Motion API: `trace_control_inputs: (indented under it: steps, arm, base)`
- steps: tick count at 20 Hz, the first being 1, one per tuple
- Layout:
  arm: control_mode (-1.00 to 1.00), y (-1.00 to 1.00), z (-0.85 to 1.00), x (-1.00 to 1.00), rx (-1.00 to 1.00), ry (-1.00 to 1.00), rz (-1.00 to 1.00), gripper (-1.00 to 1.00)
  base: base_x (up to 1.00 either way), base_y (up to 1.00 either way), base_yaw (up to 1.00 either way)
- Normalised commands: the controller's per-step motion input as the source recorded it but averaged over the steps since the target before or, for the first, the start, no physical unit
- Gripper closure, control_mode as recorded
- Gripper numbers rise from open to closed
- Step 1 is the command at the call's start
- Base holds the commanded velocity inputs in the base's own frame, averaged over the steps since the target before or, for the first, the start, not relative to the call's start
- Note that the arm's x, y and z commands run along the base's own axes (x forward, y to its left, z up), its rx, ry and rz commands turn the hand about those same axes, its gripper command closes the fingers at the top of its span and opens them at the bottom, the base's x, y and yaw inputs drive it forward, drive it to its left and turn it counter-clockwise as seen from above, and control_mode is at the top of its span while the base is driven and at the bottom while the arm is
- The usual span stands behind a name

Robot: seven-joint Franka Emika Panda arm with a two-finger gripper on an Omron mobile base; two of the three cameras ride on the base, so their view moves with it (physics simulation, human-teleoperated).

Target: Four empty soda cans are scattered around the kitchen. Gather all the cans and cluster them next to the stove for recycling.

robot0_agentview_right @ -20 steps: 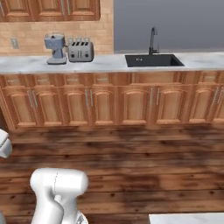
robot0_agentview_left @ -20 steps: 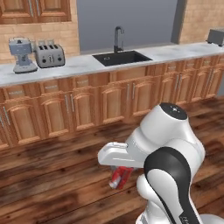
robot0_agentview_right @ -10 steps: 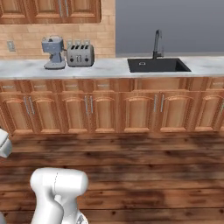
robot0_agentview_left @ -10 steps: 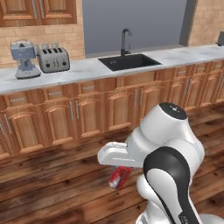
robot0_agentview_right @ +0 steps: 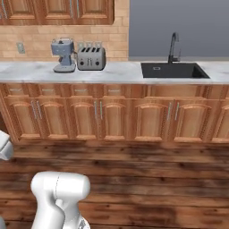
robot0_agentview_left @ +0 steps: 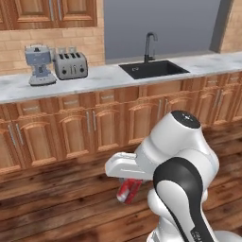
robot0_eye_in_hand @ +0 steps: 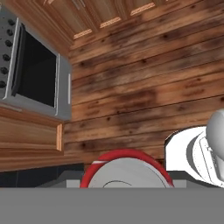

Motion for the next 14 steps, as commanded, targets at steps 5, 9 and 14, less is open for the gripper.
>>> trace_control_inputs:
  steps: [5, 9, 14]
  arm:
    - [1.00, 0.00, 0.00, 0.00, 0.00, 0.00, 0.00, 1.00]
    - [1.00, 0.00, 0.00, 0.00, 0.00, 0.00, 0.00, 1.00]
    - [1.00, 0.00, 0.00, 0.00, 0.00, 0.00, 0.00, 1.00]
  base:
    - [0.03, 0.14, 0.25]
    - [0.10, 0.12, 0.26]
    - [0.25, 0.07, 0.27]
